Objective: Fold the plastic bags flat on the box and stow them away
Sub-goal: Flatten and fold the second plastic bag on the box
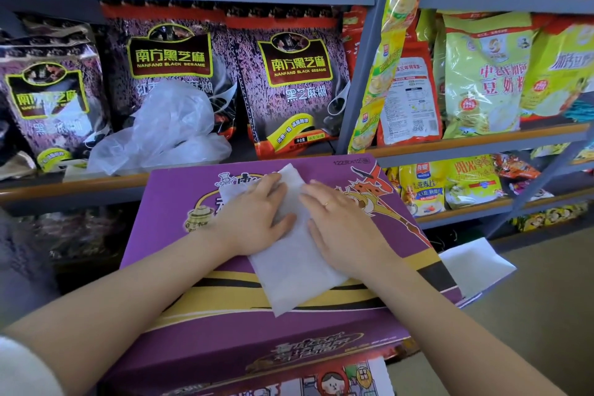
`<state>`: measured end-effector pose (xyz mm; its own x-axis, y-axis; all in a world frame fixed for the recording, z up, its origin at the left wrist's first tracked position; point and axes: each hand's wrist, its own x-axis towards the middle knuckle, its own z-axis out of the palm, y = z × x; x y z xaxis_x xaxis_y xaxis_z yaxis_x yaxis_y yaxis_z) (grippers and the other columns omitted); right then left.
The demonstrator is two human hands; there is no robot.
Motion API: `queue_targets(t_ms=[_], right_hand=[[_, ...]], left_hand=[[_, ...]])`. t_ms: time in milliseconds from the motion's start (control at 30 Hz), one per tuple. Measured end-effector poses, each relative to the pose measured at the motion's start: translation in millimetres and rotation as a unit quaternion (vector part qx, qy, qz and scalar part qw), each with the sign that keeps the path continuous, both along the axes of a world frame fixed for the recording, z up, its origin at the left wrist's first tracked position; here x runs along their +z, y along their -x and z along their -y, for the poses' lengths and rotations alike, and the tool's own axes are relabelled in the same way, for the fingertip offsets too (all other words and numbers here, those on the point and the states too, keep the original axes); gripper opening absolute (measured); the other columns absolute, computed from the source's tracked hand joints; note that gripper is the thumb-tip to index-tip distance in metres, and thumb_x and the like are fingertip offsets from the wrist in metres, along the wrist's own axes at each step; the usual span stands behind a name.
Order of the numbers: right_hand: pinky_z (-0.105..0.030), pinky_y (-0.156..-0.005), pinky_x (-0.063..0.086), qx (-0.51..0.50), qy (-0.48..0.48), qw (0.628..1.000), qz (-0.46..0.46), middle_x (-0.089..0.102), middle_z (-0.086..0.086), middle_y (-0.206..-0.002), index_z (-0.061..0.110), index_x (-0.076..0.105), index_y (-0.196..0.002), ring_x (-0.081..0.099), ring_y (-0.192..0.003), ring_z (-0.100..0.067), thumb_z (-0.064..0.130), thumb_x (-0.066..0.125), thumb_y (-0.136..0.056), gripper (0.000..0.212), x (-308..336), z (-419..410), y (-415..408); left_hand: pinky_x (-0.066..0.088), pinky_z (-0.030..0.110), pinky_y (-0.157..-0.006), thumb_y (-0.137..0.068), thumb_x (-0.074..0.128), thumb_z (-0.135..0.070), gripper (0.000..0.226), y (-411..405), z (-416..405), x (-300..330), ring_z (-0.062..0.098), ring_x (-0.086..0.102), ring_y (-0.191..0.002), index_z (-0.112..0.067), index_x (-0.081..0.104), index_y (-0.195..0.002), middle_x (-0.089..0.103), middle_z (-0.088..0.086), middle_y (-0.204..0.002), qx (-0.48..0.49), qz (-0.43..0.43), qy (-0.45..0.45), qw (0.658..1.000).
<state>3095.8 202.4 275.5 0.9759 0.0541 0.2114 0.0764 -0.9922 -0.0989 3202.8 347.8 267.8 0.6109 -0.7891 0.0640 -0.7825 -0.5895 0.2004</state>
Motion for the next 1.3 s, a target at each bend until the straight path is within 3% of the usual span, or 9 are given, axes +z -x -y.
queue_targets(t_ms=[100,200,300,400,500,633,833,1100,1300], right_hand=[[-0.029,-0.117,0.005,0.039,-0.011,0.994,-0.106,0.012,-0.004,-0.158,0.011,0.017,-0.149,0.010,-0.146,-0.016,0.048,-0.004,-0.079,0.081,-3.9,5.0,1.4],[-0.031,-0.117,-0.002,0.014,0.008,0.992,-0.129,0.001,-0.001,-0.159,0.016,0.005,-0.150,0.002,-0.146,-0.014,0.052,-0.012,-0.069,0.090,-6.1,5.4,-1.6],[-0.036,-0.119,-0.002,-0.001,0.013,0.989,-0.150,-0.005,-0.001,-0.159,0.016,0.001,-0.150,-0.003,-0.146,-0.014,0.054,-0.004,-0.081,0.079,-3.2,3.7,-3.0],[-0.039,-0.119,-0.003,-0.006,0.013,0.985,-0.173,-0.009,0.000,-0.159,0.016,-0.003,-0.150,-0.007,-0.146,-0.013,0.042,0.021,-0.097,0.063,1.2,1.4,-1.7],[-0.039,-0.119,-0.003,-0.009,0.021,0.982,-0.187,-0.009,-0.002,-0.159,0.014,-0.003,-0.150,-0.007,-0.146,-0.013,0.038,0.023,-0.097,0.063,5.0,-0.6,-3.1],[-0.037,-0.118,-0.010,0.000,0.074,0.985,-0.158,-0.006,-0.008,-0.159,0.007,0.002,-0.149,-0.013,-0.145,-0.016,0.038,0.022,-0.097,0.064,11.5,-5.3,-14.2],[-0.034,-0.118,-0.002,0.064,0.015,0.984,-0.167,-0.004,-0.010,-0.159,0.006,0.002,-0.149,-0.007,-0.146,-0.019,0.041,0.024,-0.099,0.064,1.1,-11.0,-44.2],[-0.036,-0.118,-0.001,0.020,-0.002,0.986,-0.167,-0.005,-0.010,-0.159,0.007,0.003,-0.150,-0.003,-0.147,-0.020,0.045,0.022,-0.099,0.066,-2.0,-8.0,-76.5],[-0.037,-0.116,-0.011,0.056,0.021,0.982,-0.178,-0.023,-0.003,-0.156,0.012,-0.011,-0.148,-0.019,-0.144,-0.014,0.047,0.016,-0.099,0.067,27.3,-6.6,-68.1]], left_hand=[[0.025,0.039,-0.111,-0.075,0.006,-0.054,0.087,3.9,-3.5,2.7,0.031,0.025,-0.138,0.001,0.046,-0.129,0.015,0.015,-0.153,-0.014,0.001,0.024,1.000],[0.021,0.039,-0.112,-0.075,0.008,-0.047,0.078,26.9,-8.6,16.5,0.027,0.019,-0.140,-0.001,0.061,-0.110,0.022,0.013,-0.152,0.011,0.026,0.061,0.998],[0.027,0.039,-0.110,-0.078,0.004,-0.065,0.093,68.9,-11.3,21.6,0.028,0.028,-0.138,0.000,0.051,-0.124,0.033,0.016,-0.147,0.029,0.044,0.053,0.997],[0.002,0.029,-0.114,-0.052,-0.037,-0.072,0.123,95.5,-15.4,7.5,0.022,0.004,-0.144,-0.007,0.008,-0.146,0.004,0.012,-0.156,0.088,0.006,-0.028,0.996],[-0.012,0.028,-0.108,-0.044,-0.044,-0.070,0.124,98.9,-15.7,-6.3,0.022,-0.008,-0.143,-0.006,-0.010,-0.145,-0.011,0.012,-0.155,0.151,0.016,-0.050,0.987],[-0.008,0.033,-0.114,-0.052,-0.021,-0.081,0.119,100.6,-14.5,-7.8,0.022,-0.012,-0.143,-0.006,-0.013,-0.144,-0.014,0.012,-0.154,0.202,0.014,-0.063,0.977],[-0.009,0.032,-0.114,-0.050,-0.010,-0.080,0.119,104.6,-14.2,-3.4,0.020,-0.013,-0.143,-0.008,-0.011,-0.145,-0.015,0.011,-0.155,0.215,0.003,-0.069,0.974],[-0.007,0.032,-0.114,-0.047,-0.005,-0.083,0.123,105.5,-13.9,-2.6,0.020,-0.014,-0.142,-0.008,-0.010,-0.145,-0.015,0.009,-0.155,0.225,0.006,-0.078,0.971],[-0.009,0.029,-0.111,-0.041,-0.004,-0.093,0.134,104.6,-14.6,-2.8,0.019,-0.011,-0.143,-0.009,-0.009,-0.146,-0.013,0.008,-0.155,0.219,0.008,-0.077,0.973]])
